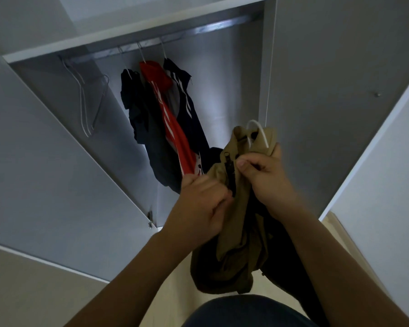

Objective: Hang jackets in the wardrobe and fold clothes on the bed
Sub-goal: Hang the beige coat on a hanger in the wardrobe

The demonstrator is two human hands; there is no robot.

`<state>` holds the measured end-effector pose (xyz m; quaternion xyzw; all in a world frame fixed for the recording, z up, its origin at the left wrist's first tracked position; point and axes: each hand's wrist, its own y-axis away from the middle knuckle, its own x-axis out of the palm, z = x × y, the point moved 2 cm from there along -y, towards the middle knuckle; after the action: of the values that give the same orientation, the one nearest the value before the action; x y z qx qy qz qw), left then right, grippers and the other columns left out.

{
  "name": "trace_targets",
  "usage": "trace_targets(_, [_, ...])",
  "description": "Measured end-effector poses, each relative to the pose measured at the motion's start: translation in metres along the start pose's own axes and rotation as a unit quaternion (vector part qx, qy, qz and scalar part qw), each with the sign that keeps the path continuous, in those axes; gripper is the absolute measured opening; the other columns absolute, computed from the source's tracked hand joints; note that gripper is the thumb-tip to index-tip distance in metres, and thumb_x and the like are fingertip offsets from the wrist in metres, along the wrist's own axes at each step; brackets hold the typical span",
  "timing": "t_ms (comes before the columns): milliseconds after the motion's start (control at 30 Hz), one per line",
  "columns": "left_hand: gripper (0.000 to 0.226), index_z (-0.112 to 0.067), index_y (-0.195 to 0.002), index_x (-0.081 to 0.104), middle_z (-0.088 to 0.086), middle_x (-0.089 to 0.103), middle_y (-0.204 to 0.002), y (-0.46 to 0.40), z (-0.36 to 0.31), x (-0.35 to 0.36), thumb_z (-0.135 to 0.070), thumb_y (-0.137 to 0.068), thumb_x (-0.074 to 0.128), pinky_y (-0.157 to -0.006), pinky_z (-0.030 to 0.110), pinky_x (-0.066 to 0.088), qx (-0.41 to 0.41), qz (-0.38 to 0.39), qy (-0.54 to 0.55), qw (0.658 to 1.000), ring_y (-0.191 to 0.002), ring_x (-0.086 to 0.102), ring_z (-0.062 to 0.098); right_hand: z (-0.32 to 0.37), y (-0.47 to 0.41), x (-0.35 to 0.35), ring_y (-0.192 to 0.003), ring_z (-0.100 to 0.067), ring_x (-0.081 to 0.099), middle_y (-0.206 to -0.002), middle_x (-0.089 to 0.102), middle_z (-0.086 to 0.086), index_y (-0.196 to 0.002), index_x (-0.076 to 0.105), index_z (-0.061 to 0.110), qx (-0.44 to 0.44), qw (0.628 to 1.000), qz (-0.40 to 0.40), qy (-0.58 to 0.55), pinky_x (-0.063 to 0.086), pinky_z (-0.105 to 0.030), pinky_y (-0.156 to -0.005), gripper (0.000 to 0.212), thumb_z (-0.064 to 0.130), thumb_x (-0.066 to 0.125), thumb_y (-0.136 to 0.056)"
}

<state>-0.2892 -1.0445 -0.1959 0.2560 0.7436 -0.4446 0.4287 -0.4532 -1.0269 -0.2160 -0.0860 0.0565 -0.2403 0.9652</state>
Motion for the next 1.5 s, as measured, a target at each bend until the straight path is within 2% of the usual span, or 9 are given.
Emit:
trace_targets(133, [0.026, -0.017, -0.084, 0.067, -0.006, 0.062, -0.082, 0.003, 0.010, -0.009, -0.033, -0.090, 0.047, -0.083, 0.033, 0.036, -0.049, 0.013, 0.138, 0.989, -0.083, 0.056, 0.010, 0.003, -0.006, -0.013, -0.079, 0.022, 0.046, -0.106, 0.033, 0.016, -0.073, 0.070, 0.024, 0.016, 1.000, 0.018, -0.007, 0.040, 0.004, -0.072, 0.022, 0.016, 0.062, -0.093])
trace_targets(233, [0.014, -0.024, -0.100, 0.060, -0.001, 0.060, -0.104, -0.023, 0.019, -0.023, -0.028, -0.091, 0.049, -0.095, 0.038, 0.049, -0.195, -0.045, 0.337, 0.920, -0.103, 0.058, 0.014, 0.012, -0.010, -0.014, -0.085, 0.023, 0.046, -0.110, 0.032, 0.018, -0.076, 0.071, 0.026, 0.018, 0.998, 0.062, -0.005, 0.037, 0.006, -0.074, 0.020, 0.021, 0.062, -0.093])
trace_targets(367, [0.013, -0.026, -0.103, 0.060, -0.003, 0.062, -0.103, -0.053, 0.022, -0.025, -0.018, -0.100, 0.050, -0.099, 0.039, 0.049, -0.244, 0.030, 0.311, 0.918, -0.104, 0.060, 0.016, 0.022, -0.011, -0.007, -0.097, 0.006, 0.045, -0.107, 0.033, 0.018, -0.072, 0.069, 0.032, 0.011, 0.996, 0.083, 0.022, 0.038, 0.005, -0.077, 0.022, 0.023, 0.064, -0.092])
trace_targets(600, [0.028, -0.024, -0.078, 0.060, -0.006, 0.057, -0.068, -0.055, 0.018, -0.024, -0.017, -0.101, 0.047, -0.069, 0.038, 0.051, -0.214, 0.082, 0.284, 0.931, -0.066, 0.057, 0.013, 0.019, -0.011, -0.007, -0.086, 0.016, 0.046, -0.103, 0.030, 0.019, -0.070, 0.068, 0.028, -0.004, 0.997, 0.045, 0.054, 0.037, 0.006, -0.074, 0.022, 0.018, 0.066, -0.090])
trace_targets(800, [0.012, -0.021, -0.084, 0.065, -0.012, 0.066, -0.071, -0.050, 0.034, -0.026, -0.023, -0.093, 0.057, -0.065, 0.018, 0.052, -0.258, 0.159, 0.414, 0.859, -0.071, 0.065, 0.005, 0.018, -0.017, 0.000, -0.087, 0.018, 0.046, -0.103, 0.031, 0.018, -0.062, 0.069, 0.040, 0.010, 0.996, 0.073, 0.051, 0.038, 0.005, -0.077, 0.031, 0.024, 0.069, -0.088])
trace_targets(967, [0.011, -0.016, -0.081, 0.068, -0.006, 0.066, -0.076, -0.054, 0.045, -0.021, -0.023, -0.089, 0.066, -0.069, 0.020, 0.052, -0.277, 0.226, 0.325, 0.876, -0.077, 0.066, 0.011, 0.019, -0.028, -0.003, -0.097, 0.005, 0.048, -0.109, 0.032, 0.014, -0.070, 0.071, 0.044, 0.027, 0.997, 0.055, 0.037, 0.040, 0.004, -0.071, 0.022, 0.031, 0.069, -0.088])
trace_targets(1133, [0.025, -0.011, -0.111, 0.067, 0.009, 0.067, -0.110, -0.045, 0.066, -0.030, -0.028, -0.095, 0.056, -0.083, 0.038, 0.050, -0.364, 0.077, 0.427, 0.824, -0.100, 0.063, 0.028, 0.005, -0.017, -0.008, -0.094, 0.005, 0.044, -0.108, 0.031, 0.019, -0.065, 0.066, 0.028, 0.062, 0.994, 0.049, 0.081, 0.034, -0.005, -0.074, 0.023, 0.042, 0.071, -0.083])
trace_targets(1267, [0.017, -0.009, -0.102, 0.067, 0.016, 0.067, -0.106, -0.048, 0.063, -0.030, -0.018, -0.095, 0.054, -0.084, 0.036, 0.054, -0.368, 0.018, 0.499, 0.784, -0.099, 0.065, 0.029, 0.001, -0.006, 0.004, -0.099, 0.010, 0.040, -0.111, 0.026, 0.029, -0.070, 0.070, 0.034, 0.045, 0.988, 0.116, 0.094, 0.033, -0.004, -0.083, 0.018, 0.048, 0.069, -0.082])
trace_targets(1500, [0.022, -0.003, -0.102, 0.067, 0.025, 0.064, -0.108, -0.053, 0.054, -0.025, -0.021, -0.095, 0.056, -0.097, 0.054, 0.050, -0.408, -0.041, 0.451, 0.793, -0.104, 0.061, 0.041, 0.001, -0.002, 0.012, -0.102, 0.004, 0.042, -0.115, 0.024, 0.029, -0.077, 0.066, 0.024, 0.027, 0.977, 0.169, 0.126, 0.035, 0.005, -0.075, 0.016, 0.035, 0.066, -0.089])
